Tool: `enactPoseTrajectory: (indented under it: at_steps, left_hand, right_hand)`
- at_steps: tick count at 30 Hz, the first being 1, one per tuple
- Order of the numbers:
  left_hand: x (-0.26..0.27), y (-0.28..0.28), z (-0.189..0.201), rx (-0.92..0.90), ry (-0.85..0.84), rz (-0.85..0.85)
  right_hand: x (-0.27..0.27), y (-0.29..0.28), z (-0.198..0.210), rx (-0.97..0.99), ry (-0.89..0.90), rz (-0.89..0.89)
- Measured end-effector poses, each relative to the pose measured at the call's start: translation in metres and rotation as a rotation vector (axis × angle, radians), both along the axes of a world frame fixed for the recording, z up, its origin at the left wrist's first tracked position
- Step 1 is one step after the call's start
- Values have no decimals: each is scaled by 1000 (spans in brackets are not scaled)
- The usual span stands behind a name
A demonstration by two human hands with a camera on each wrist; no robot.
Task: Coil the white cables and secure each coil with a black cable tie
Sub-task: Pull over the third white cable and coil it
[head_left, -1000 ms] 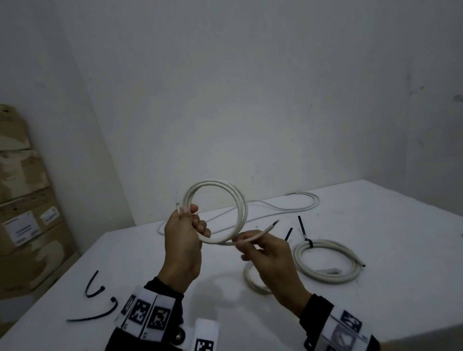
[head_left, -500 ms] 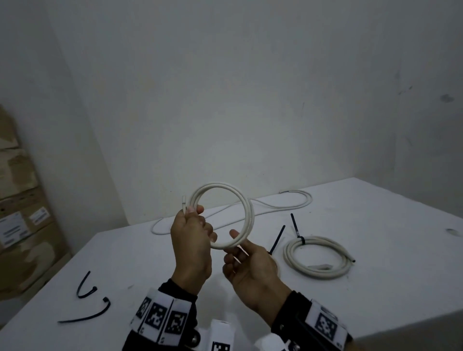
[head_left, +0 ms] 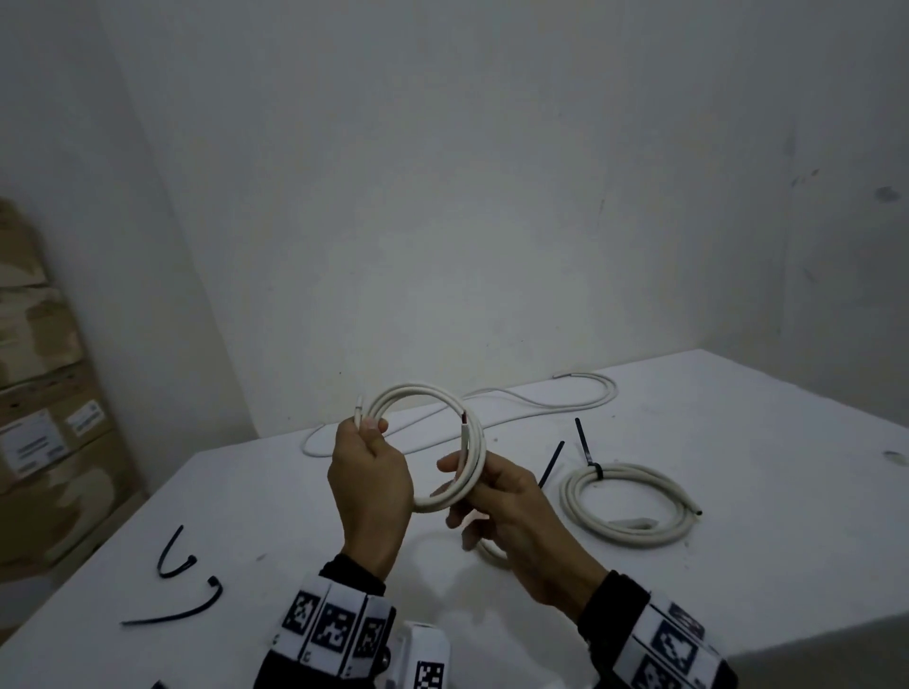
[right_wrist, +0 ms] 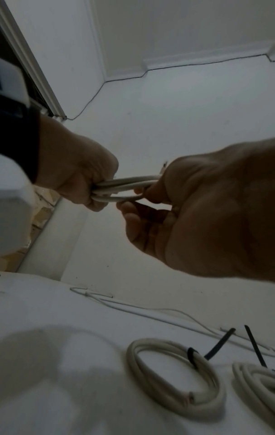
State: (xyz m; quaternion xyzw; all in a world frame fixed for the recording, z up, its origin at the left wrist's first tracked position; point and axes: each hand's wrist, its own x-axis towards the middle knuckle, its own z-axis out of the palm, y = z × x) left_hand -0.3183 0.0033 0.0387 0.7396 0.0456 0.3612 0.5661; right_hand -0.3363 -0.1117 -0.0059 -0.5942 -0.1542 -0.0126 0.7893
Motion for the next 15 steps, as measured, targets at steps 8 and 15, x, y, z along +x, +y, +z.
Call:
enactPoseTrajectory:
  at_steps: [8, 15]
  left_hand:
    - [3, 7, -6, 90, -28, -66]
    - [1, 13, -12, 34, 89, -392]
  right_hand:
    - [0, -11, 1, 63, 91, -4]
    - [13, -20, 17, -143, -97, -182]
